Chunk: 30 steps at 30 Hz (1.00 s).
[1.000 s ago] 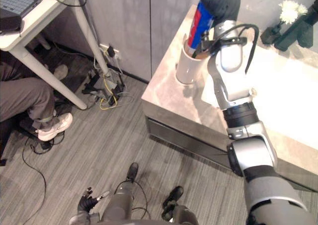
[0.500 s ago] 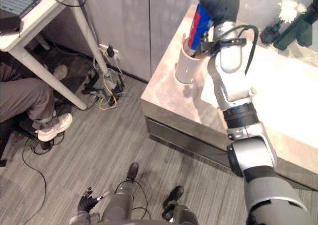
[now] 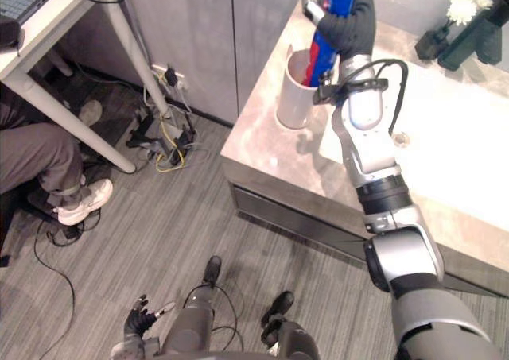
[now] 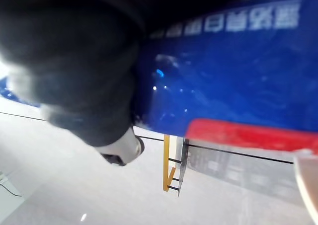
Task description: Organize washtable
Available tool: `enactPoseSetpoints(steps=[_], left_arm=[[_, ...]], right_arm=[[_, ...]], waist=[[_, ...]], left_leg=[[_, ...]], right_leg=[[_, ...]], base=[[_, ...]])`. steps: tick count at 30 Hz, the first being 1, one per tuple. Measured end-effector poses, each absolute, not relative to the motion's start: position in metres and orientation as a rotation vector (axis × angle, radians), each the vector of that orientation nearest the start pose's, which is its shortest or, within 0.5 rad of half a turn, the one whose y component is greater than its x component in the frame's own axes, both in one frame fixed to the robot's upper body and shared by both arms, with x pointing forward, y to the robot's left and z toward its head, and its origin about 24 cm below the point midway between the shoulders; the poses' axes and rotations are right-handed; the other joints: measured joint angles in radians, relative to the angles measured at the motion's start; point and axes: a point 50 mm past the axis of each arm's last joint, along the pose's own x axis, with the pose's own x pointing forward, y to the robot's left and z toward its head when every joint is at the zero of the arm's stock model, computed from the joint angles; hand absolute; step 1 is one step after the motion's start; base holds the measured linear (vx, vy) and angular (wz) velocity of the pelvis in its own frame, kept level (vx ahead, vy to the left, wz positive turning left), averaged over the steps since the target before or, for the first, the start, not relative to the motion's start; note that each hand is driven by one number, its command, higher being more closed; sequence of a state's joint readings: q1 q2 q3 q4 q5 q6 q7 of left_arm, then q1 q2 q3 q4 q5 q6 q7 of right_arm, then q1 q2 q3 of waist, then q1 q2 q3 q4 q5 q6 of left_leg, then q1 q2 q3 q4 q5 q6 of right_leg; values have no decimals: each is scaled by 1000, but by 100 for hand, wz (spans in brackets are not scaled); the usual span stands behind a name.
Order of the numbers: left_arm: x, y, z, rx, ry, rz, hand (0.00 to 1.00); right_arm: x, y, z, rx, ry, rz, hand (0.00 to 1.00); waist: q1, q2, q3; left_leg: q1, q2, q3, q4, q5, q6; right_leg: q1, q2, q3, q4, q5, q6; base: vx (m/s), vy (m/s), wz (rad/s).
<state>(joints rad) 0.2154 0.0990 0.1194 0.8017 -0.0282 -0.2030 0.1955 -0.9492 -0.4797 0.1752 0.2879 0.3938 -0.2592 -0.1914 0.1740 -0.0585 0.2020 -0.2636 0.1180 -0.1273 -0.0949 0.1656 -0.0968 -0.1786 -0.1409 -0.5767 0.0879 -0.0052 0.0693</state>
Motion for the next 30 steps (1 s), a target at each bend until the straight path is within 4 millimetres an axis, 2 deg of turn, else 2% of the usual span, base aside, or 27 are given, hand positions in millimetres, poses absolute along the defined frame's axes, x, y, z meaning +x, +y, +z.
enactPoseSetpoints(steps=[30], left_arm=[[108, 222, -129, 114, 768, 391, 0]], right_arm=[[345, -154, 300, -45, -864, 91, 100]], waist=[[1, 5, 31]], left_leg=[[-10, -8, -2, 0, 1, 1]], right_leg=[[-37, -20, 7, 65, -31, -1]], base=[[1, -2, 0]])
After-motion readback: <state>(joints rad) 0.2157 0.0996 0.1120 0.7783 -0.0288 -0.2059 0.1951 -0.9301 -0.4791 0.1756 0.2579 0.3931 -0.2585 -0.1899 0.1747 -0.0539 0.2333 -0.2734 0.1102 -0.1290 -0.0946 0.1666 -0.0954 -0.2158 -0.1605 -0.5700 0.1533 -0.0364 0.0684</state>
